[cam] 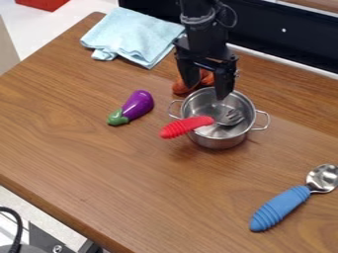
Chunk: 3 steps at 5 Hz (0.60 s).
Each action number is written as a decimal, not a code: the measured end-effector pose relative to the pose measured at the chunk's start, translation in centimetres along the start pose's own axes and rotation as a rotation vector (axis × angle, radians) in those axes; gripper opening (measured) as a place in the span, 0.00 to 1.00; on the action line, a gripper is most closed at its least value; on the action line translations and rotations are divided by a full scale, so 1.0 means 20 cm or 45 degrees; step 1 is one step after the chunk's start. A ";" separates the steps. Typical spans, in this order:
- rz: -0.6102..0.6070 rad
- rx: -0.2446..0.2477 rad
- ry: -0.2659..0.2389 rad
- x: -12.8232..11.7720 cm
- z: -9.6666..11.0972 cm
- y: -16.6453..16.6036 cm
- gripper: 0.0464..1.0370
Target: Move the silver pot to the lower middle corner of the table
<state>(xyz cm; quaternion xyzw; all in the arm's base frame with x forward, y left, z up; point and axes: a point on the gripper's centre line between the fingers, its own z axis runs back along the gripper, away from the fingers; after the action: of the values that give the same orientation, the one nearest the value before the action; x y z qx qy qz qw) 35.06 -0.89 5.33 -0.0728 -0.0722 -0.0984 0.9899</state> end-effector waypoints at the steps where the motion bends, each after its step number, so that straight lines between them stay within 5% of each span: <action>1: 0.023 -0.020 -0.030 0.01 -0.01 -0.02 0.96; 3: 0.051 0.012 -0.034 0.01 -0.08 0.00 0.96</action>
<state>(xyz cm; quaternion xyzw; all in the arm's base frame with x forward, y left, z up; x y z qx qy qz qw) 35.49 -1.21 3.84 -0.0707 -0.0843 -0.0772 0.9909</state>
